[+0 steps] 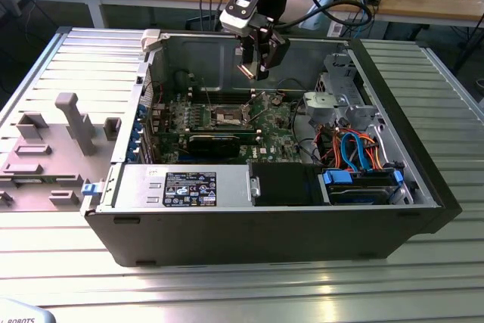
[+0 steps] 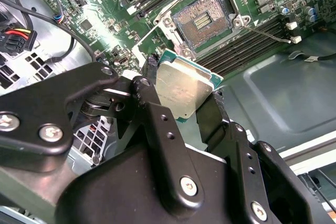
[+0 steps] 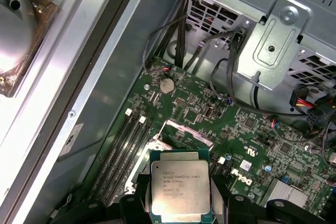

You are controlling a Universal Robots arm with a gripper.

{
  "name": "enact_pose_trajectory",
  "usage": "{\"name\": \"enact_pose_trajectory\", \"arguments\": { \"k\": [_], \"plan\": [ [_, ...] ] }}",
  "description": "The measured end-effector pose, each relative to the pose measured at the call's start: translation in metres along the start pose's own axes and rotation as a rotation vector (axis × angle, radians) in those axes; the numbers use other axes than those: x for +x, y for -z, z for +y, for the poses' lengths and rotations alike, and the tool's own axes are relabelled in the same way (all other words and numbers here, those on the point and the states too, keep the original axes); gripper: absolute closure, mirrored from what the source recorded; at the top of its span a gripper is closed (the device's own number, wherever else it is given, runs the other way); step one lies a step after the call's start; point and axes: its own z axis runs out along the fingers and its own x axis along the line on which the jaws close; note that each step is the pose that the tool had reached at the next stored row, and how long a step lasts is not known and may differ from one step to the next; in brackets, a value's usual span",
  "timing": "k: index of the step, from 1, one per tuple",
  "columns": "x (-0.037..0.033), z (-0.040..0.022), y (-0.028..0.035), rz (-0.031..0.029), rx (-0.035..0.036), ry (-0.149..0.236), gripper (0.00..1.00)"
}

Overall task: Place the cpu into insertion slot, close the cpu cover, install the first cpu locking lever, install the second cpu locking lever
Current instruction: 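Place the cpu into insertion slot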

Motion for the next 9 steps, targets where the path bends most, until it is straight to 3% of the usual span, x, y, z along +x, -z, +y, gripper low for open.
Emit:
{"name": "enact_pose_trajectory", "arguments": {
  "k": [9],
  "plan": [
    [0.0000,0.0000,-0.0002,-0.0002,-0.0004,-0.014,0.46]
  ]
}}
